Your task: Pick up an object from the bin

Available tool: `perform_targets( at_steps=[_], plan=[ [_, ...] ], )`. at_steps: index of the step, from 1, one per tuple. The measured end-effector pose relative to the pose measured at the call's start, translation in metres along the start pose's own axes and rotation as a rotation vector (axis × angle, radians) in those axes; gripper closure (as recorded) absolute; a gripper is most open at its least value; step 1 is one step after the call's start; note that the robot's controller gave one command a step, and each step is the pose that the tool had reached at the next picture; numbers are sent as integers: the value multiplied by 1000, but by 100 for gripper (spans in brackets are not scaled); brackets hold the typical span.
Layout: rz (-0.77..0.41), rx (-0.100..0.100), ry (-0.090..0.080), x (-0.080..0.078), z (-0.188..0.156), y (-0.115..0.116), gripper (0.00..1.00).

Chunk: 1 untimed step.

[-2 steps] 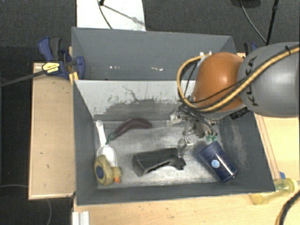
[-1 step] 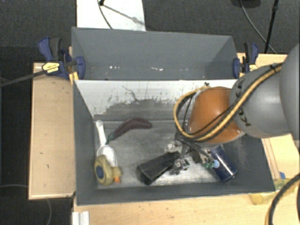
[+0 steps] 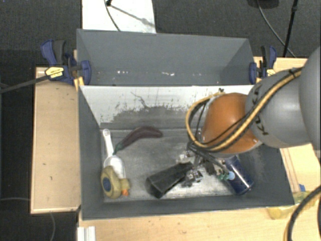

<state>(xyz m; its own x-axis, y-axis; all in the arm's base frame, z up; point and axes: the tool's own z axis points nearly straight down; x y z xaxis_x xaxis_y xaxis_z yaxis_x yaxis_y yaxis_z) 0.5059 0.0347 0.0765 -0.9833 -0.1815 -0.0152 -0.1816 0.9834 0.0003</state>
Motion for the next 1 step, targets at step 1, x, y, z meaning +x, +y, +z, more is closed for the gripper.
perform_targets(
  at_steps=[1],
  plan=[
    [5,-1,18,5,-40,0,100]
  ],
)
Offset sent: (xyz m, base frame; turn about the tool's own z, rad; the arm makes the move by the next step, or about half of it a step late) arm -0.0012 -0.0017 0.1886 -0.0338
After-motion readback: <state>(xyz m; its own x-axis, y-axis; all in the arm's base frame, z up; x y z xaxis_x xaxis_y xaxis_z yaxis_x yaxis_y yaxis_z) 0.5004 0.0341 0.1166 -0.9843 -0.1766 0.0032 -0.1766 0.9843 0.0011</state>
